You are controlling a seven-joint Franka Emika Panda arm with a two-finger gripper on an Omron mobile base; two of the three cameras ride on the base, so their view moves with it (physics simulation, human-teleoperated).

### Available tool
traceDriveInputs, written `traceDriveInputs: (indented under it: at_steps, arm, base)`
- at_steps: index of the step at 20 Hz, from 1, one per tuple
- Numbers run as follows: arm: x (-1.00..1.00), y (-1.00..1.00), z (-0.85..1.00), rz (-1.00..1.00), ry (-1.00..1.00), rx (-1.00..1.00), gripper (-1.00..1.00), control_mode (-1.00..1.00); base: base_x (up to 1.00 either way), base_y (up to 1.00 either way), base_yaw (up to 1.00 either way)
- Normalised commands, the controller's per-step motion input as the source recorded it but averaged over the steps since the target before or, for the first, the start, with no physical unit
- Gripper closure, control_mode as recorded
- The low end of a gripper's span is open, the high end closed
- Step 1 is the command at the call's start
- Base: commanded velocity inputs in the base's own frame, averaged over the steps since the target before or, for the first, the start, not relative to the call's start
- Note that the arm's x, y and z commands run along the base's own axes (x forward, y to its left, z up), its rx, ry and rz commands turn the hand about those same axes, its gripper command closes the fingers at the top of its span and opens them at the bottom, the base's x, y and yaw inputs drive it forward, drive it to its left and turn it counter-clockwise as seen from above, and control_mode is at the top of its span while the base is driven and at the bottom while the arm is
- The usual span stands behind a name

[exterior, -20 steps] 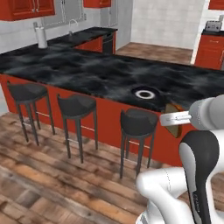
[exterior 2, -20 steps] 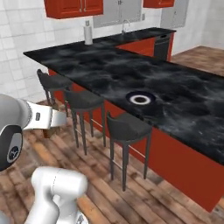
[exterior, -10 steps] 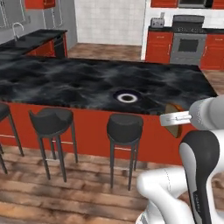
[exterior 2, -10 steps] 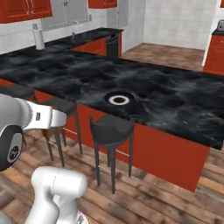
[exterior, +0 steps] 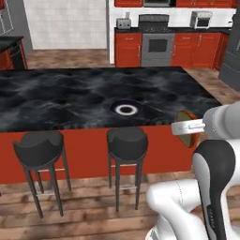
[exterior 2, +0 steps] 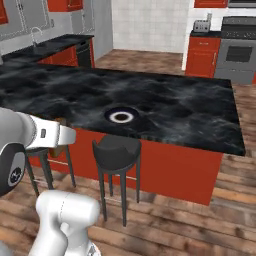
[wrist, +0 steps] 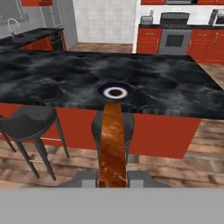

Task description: Start the toaster. Once the lever pops up, take the bread to the plate on the dining counter.

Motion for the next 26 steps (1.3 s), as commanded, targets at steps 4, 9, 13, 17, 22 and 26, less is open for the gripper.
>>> traceDriveInputs:
  at_steps: [4, 9, 13, 17, 22, 26]
  arm:
    - [0.00, 0.00, 0.00, 0.00, 0.00, 0.00, 1.00, 1.00]
    - [0.00, 0.00, 0.00, 0.00, 0.00, 0.00, 1.00, 1.00]
    - [0.00, 0.00, 0.00, 0.00, 0.00, 0.00, 1.00, 1.00]
    - [0.00, 0.00, 0.00, 0.00, 0.00, 0.00, 1.00, 1.00]
    - [0.00, 0.00, 0.00, 0.00, 0.00, 0.00, 1.00, 1.00]
    - [0.00, 0.00, 0.00, 0.00, 0.00, 0.00, 1.00, 1.00]
  base:
    - [0.38, 0.51, -0.35]
    - [0.43, 0.37, -0.27]
    - [0.46, 0.33, -0.22]
    - [0.49, 0.34, -0.22]
    - [0.48, 0.47, -0.12]
    - [0.49, 0.30, -0.01]
